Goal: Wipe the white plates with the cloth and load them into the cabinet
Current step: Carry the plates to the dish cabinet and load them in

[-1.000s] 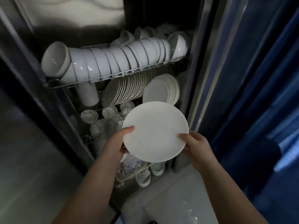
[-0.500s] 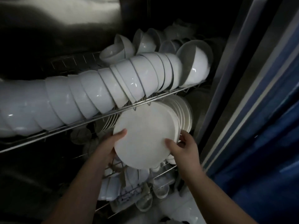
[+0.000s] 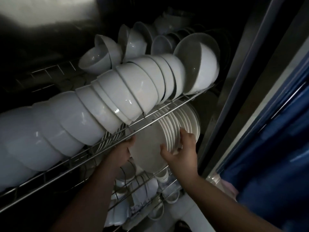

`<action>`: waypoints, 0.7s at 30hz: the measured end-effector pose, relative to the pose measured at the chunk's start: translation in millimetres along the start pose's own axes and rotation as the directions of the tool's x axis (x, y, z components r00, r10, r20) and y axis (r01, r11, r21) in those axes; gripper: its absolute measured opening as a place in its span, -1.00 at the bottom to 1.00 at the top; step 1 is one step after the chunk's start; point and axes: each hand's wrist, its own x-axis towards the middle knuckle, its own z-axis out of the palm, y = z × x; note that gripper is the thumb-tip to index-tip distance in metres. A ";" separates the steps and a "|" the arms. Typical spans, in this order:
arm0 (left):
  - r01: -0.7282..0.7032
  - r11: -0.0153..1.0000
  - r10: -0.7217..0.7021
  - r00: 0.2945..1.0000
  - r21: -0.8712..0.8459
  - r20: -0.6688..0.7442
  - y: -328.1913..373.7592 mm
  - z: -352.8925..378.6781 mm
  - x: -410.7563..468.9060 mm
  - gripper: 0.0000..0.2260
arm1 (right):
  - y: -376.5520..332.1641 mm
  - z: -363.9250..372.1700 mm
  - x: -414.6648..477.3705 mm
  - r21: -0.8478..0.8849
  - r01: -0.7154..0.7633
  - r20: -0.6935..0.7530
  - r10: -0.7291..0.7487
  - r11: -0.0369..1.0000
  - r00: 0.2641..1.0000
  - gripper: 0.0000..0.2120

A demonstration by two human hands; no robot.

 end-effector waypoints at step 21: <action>-0.176 0.923 0.207 0.977 0.342 -0.054 -14.2 -33.6 11.3 -0.70 | 7.2 -1.1 -24.5 -0.298 0.070 0.262 0.011 0.952 0.965 -0.10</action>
